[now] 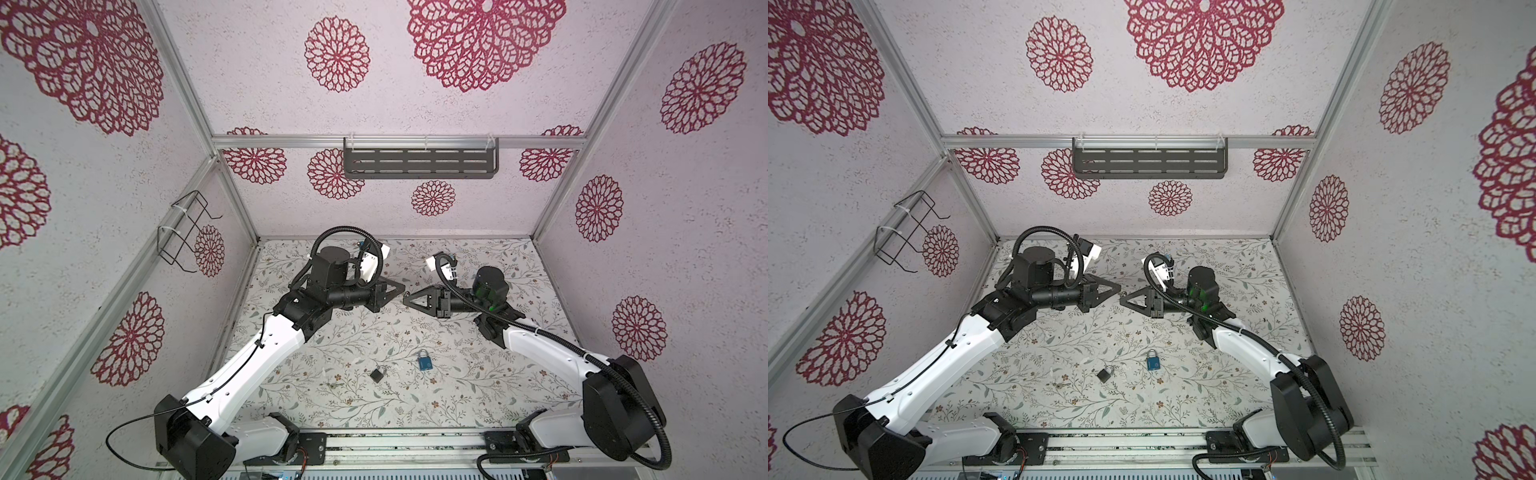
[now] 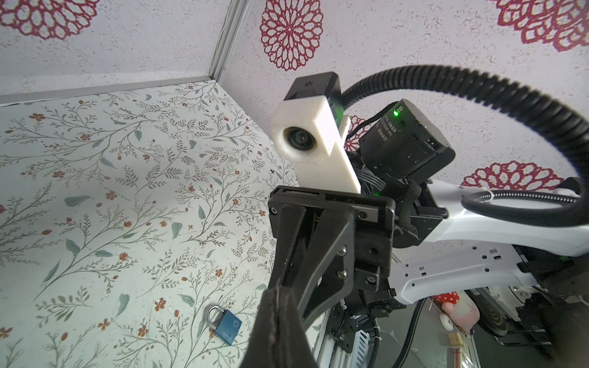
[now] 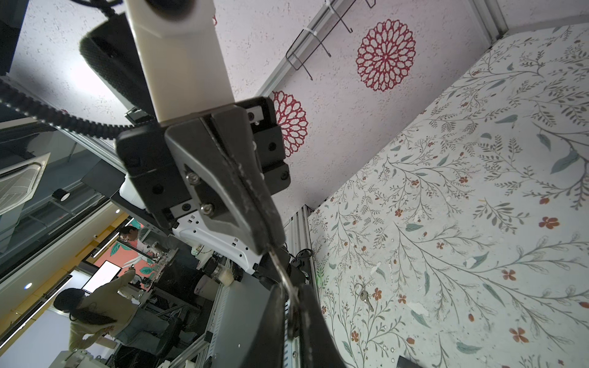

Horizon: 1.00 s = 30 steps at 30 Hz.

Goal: Unlock with the key

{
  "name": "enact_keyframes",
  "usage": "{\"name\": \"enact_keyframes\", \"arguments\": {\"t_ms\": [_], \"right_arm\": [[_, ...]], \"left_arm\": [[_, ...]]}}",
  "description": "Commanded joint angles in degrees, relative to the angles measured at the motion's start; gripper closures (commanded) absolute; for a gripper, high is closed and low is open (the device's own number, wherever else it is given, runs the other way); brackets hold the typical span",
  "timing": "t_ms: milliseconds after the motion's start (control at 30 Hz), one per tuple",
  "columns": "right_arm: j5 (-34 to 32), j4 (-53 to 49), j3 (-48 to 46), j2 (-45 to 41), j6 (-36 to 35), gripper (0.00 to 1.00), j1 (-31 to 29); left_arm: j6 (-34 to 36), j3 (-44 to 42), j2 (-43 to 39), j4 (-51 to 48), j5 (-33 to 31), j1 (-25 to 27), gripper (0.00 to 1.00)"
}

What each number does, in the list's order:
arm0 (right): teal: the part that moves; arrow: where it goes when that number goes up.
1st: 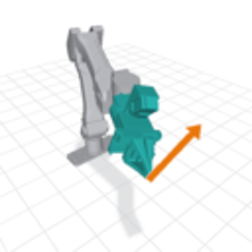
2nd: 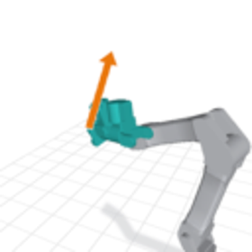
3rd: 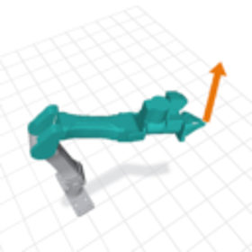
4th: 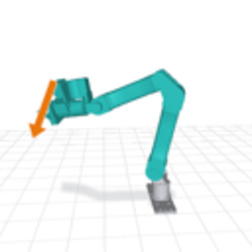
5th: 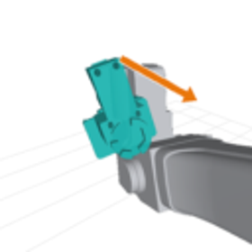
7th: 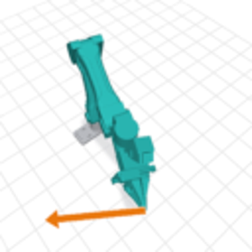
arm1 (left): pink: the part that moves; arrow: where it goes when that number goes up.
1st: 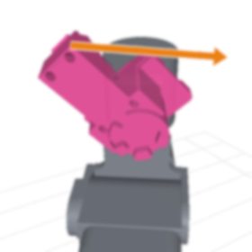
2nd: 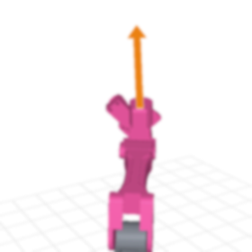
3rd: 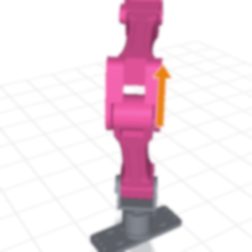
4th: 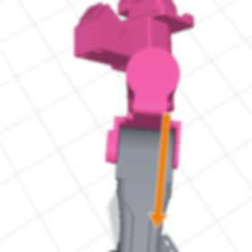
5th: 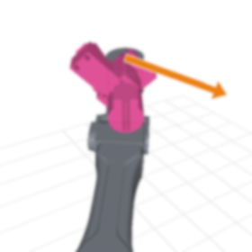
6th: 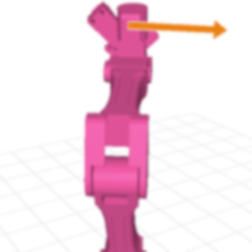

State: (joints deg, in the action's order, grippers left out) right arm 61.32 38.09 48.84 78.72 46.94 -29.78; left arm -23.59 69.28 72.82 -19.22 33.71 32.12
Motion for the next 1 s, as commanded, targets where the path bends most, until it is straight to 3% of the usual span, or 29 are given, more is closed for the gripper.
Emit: {"name": "enact_keyframes", "arguments": {"t_ms": [0,233,833,967], "right_arm": [[0.3,0.9,3.1,-1.8,-2.5,0.87,0.2],[0.0,0.0,4.1,-1.9,-3.1,0.83,0.4],[0.7,0.0,3.6,-2.5,-3.1,1.00,0.5],[-0.2,-0.2,3.4,-3.5,-3.1,1.00,0.7]], "left_arm": [[1.6,1.7,-0.1,-1.0,0.9,-0.5,1.00],[2.0,2.0,-0.1,-1.8,1.1,-0.5,1.00],[3.1,2.4,0.2,-2.1,1.2,-0.5,1.00],[3.0,2.8,0.0,-2.2,0.6,-0.6,0.86]]}}
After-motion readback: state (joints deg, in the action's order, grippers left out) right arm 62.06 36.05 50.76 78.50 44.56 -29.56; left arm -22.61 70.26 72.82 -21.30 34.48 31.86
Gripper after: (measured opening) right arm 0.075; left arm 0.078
